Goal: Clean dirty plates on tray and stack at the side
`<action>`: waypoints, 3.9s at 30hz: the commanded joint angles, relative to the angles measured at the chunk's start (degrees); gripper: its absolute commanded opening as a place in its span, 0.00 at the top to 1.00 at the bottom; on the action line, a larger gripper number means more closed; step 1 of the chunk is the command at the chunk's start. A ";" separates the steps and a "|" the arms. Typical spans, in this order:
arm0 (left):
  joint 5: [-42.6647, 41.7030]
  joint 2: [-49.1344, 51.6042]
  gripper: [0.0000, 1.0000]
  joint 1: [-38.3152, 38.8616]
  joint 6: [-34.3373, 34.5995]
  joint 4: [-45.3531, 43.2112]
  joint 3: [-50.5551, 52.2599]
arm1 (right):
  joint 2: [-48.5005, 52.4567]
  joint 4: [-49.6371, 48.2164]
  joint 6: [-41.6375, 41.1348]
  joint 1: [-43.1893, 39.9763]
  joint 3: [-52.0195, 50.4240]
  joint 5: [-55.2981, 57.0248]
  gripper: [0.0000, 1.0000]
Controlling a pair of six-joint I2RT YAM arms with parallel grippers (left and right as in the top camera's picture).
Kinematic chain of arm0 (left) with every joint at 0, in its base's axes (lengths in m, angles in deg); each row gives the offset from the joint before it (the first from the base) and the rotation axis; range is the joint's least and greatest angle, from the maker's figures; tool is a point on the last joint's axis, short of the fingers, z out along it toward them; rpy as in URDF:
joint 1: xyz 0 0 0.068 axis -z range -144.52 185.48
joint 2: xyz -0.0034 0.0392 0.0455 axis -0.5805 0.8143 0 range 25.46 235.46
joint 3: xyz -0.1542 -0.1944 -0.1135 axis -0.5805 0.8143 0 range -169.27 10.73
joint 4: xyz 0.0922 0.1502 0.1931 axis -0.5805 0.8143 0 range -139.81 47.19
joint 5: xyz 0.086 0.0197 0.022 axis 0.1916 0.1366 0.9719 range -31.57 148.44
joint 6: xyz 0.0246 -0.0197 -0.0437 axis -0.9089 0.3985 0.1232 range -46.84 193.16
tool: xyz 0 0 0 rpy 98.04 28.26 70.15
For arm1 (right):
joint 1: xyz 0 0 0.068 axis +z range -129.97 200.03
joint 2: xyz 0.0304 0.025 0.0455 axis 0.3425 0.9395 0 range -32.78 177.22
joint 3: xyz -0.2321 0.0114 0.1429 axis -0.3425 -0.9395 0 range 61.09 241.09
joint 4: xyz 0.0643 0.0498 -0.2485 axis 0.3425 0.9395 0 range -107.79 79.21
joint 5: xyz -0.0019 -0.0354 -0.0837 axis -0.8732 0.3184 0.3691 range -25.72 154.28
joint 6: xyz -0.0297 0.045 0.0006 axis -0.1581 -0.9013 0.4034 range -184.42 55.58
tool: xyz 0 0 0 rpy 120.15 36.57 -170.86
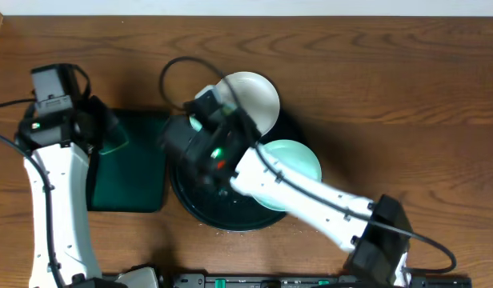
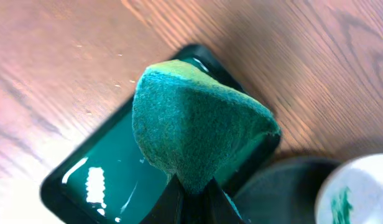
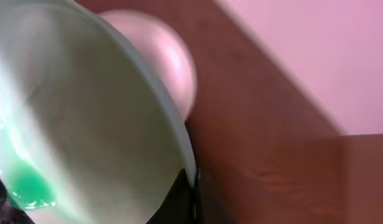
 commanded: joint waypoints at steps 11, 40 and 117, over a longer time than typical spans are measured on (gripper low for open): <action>-2.99 0.13 0.93 -3.74 -0.37 1.46 -0.94 | -0.07 0.46 -4.98 7.54 0.52 23.74 0.99; -7.96 6.95 0.93 9.25 1.86 -11.87 0.87 | -10.84 3.65 4.55 -69.05 -3.93 -62.12 0.99; -6.84 7.58 0.93 13.46 1.81 -11.04 0.90 | 31.19 -1.01 25.33 -39.39 30.58 -81.44 0.99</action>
